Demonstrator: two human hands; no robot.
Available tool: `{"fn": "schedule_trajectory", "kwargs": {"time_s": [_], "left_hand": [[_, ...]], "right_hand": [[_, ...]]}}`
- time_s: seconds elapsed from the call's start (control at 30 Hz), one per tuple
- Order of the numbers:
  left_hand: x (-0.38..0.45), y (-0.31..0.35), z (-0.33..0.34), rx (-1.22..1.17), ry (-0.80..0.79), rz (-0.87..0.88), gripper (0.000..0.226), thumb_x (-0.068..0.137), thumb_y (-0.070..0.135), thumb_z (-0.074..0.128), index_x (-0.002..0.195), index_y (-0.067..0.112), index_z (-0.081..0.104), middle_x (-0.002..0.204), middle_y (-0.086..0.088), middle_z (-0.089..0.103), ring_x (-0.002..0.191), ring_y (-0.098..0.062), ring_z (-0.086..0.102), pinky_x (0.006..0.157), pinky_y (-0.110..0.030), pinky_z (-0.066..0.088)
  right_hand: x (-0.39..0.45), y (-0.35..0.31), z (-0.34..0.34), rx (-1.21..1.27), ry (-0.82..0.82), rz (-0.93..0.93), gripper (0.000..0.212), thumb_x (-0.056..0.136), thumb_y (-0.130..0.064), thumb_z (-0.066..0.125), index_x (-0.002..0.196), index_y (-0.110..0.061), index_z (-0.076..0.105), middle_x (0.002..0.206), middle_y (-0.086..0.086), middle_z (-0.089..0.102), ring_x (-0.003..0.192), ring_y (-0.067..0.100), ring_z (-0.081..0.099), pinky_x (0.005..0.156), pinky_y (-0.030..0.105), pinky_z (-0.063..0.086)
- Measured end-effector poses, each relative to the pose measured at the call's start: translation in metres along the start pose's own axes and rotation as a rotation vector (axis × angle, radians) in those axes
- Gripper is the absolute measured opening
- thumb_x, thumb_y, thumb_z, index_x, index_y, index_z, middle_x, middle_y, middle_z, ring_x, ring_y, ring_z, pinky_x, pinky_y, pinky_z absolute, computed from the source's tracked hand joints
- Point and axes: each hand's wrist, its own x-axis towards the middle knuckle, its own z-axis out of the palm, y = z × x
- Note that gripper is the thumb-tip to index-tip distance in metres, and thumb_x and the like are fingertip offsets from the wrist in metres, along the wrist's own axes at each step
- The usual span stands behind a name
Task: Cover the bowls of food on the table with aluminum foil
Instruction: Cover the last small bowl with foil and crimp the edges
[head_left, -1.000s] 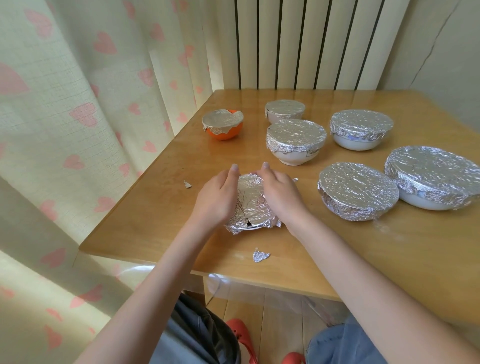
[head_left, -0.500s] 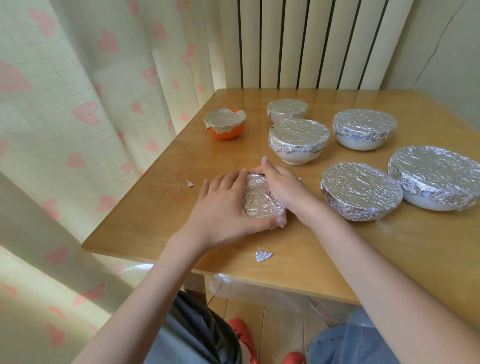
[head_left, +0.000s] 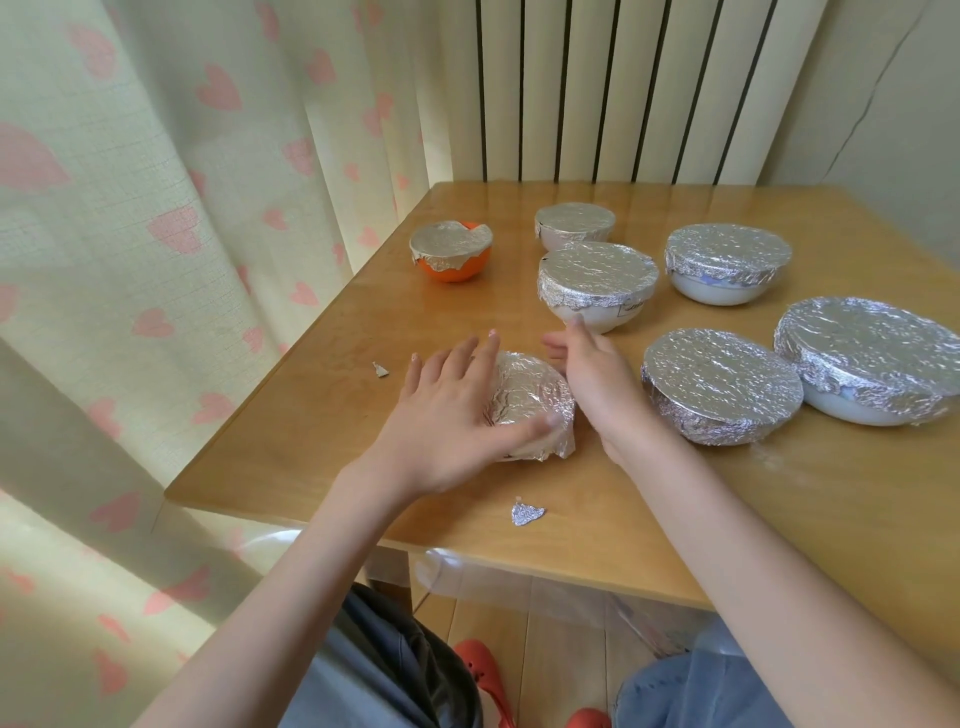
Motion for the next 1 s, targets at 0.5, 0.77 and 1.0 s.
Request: {"fn": "schedule_trajectory", "kwargs": {"time_s": [0.5, 0.77, 1.0], "left_hand": [[-0.002, -0.006, -0.002, -0.024, -0.005, 0.057, 0.120, 0.047, 0.094, 0.034, 0.153, 0.041, 0.018, 0.158, 0.011, 0.023, 0.144, -0.013, 0.018, 0.119, -0.045, 0.014], [0.000, -0.005, 0.001, -0.029, -0.013, 0.063, 0.122, 0.045, 0.091, 0.038, 0.153, 0.038, 0.017, 0.157, 0.006, 0.024, 0.142, -0.018, 0.022, 0.113, -0.031, 0.019], [0.000, -0.005, 0.000, -0.041, -0.025, 0.052, 0.123, 0.044, 0.091, 0.038, 0.153, 0.038, 0.015, 0.157, 0.008, 0.024, 0.141, -0.019, 0.023, 0.115, -0.036, 0.022]], "right_hand": [[-0.024, 0.008, -0.007, -0.526, 0.105, -0.178, 0.042, 0.099, -0.032, 0.042, 0.061, -0.013, 0.042, 0.053, 0.000, 0.044, 0.053, 0.016, 0.041, 0.056, 0.039, 0.022], [-0.025, 0.002, -0.012, -0.547, -0.007, -0.169, 0.041, 0.103, -0.032, 0.031, 0.066, -0.016, 0.039, 0.063, 0.001, 0.048, 0.069, 0.026, 0.046, 0.059, 0.037, 0.026], [-0.055, 0.005, -0.015, -0.813, 0.180, -0.261, 0.051, 0.102, -0.042, 0.025, 0.100, -0.005, 0.060, 0.100, 0.019, 0.066, 0.098, 0.037, 0.057, 0.074, 0.038, 0.038]]}}
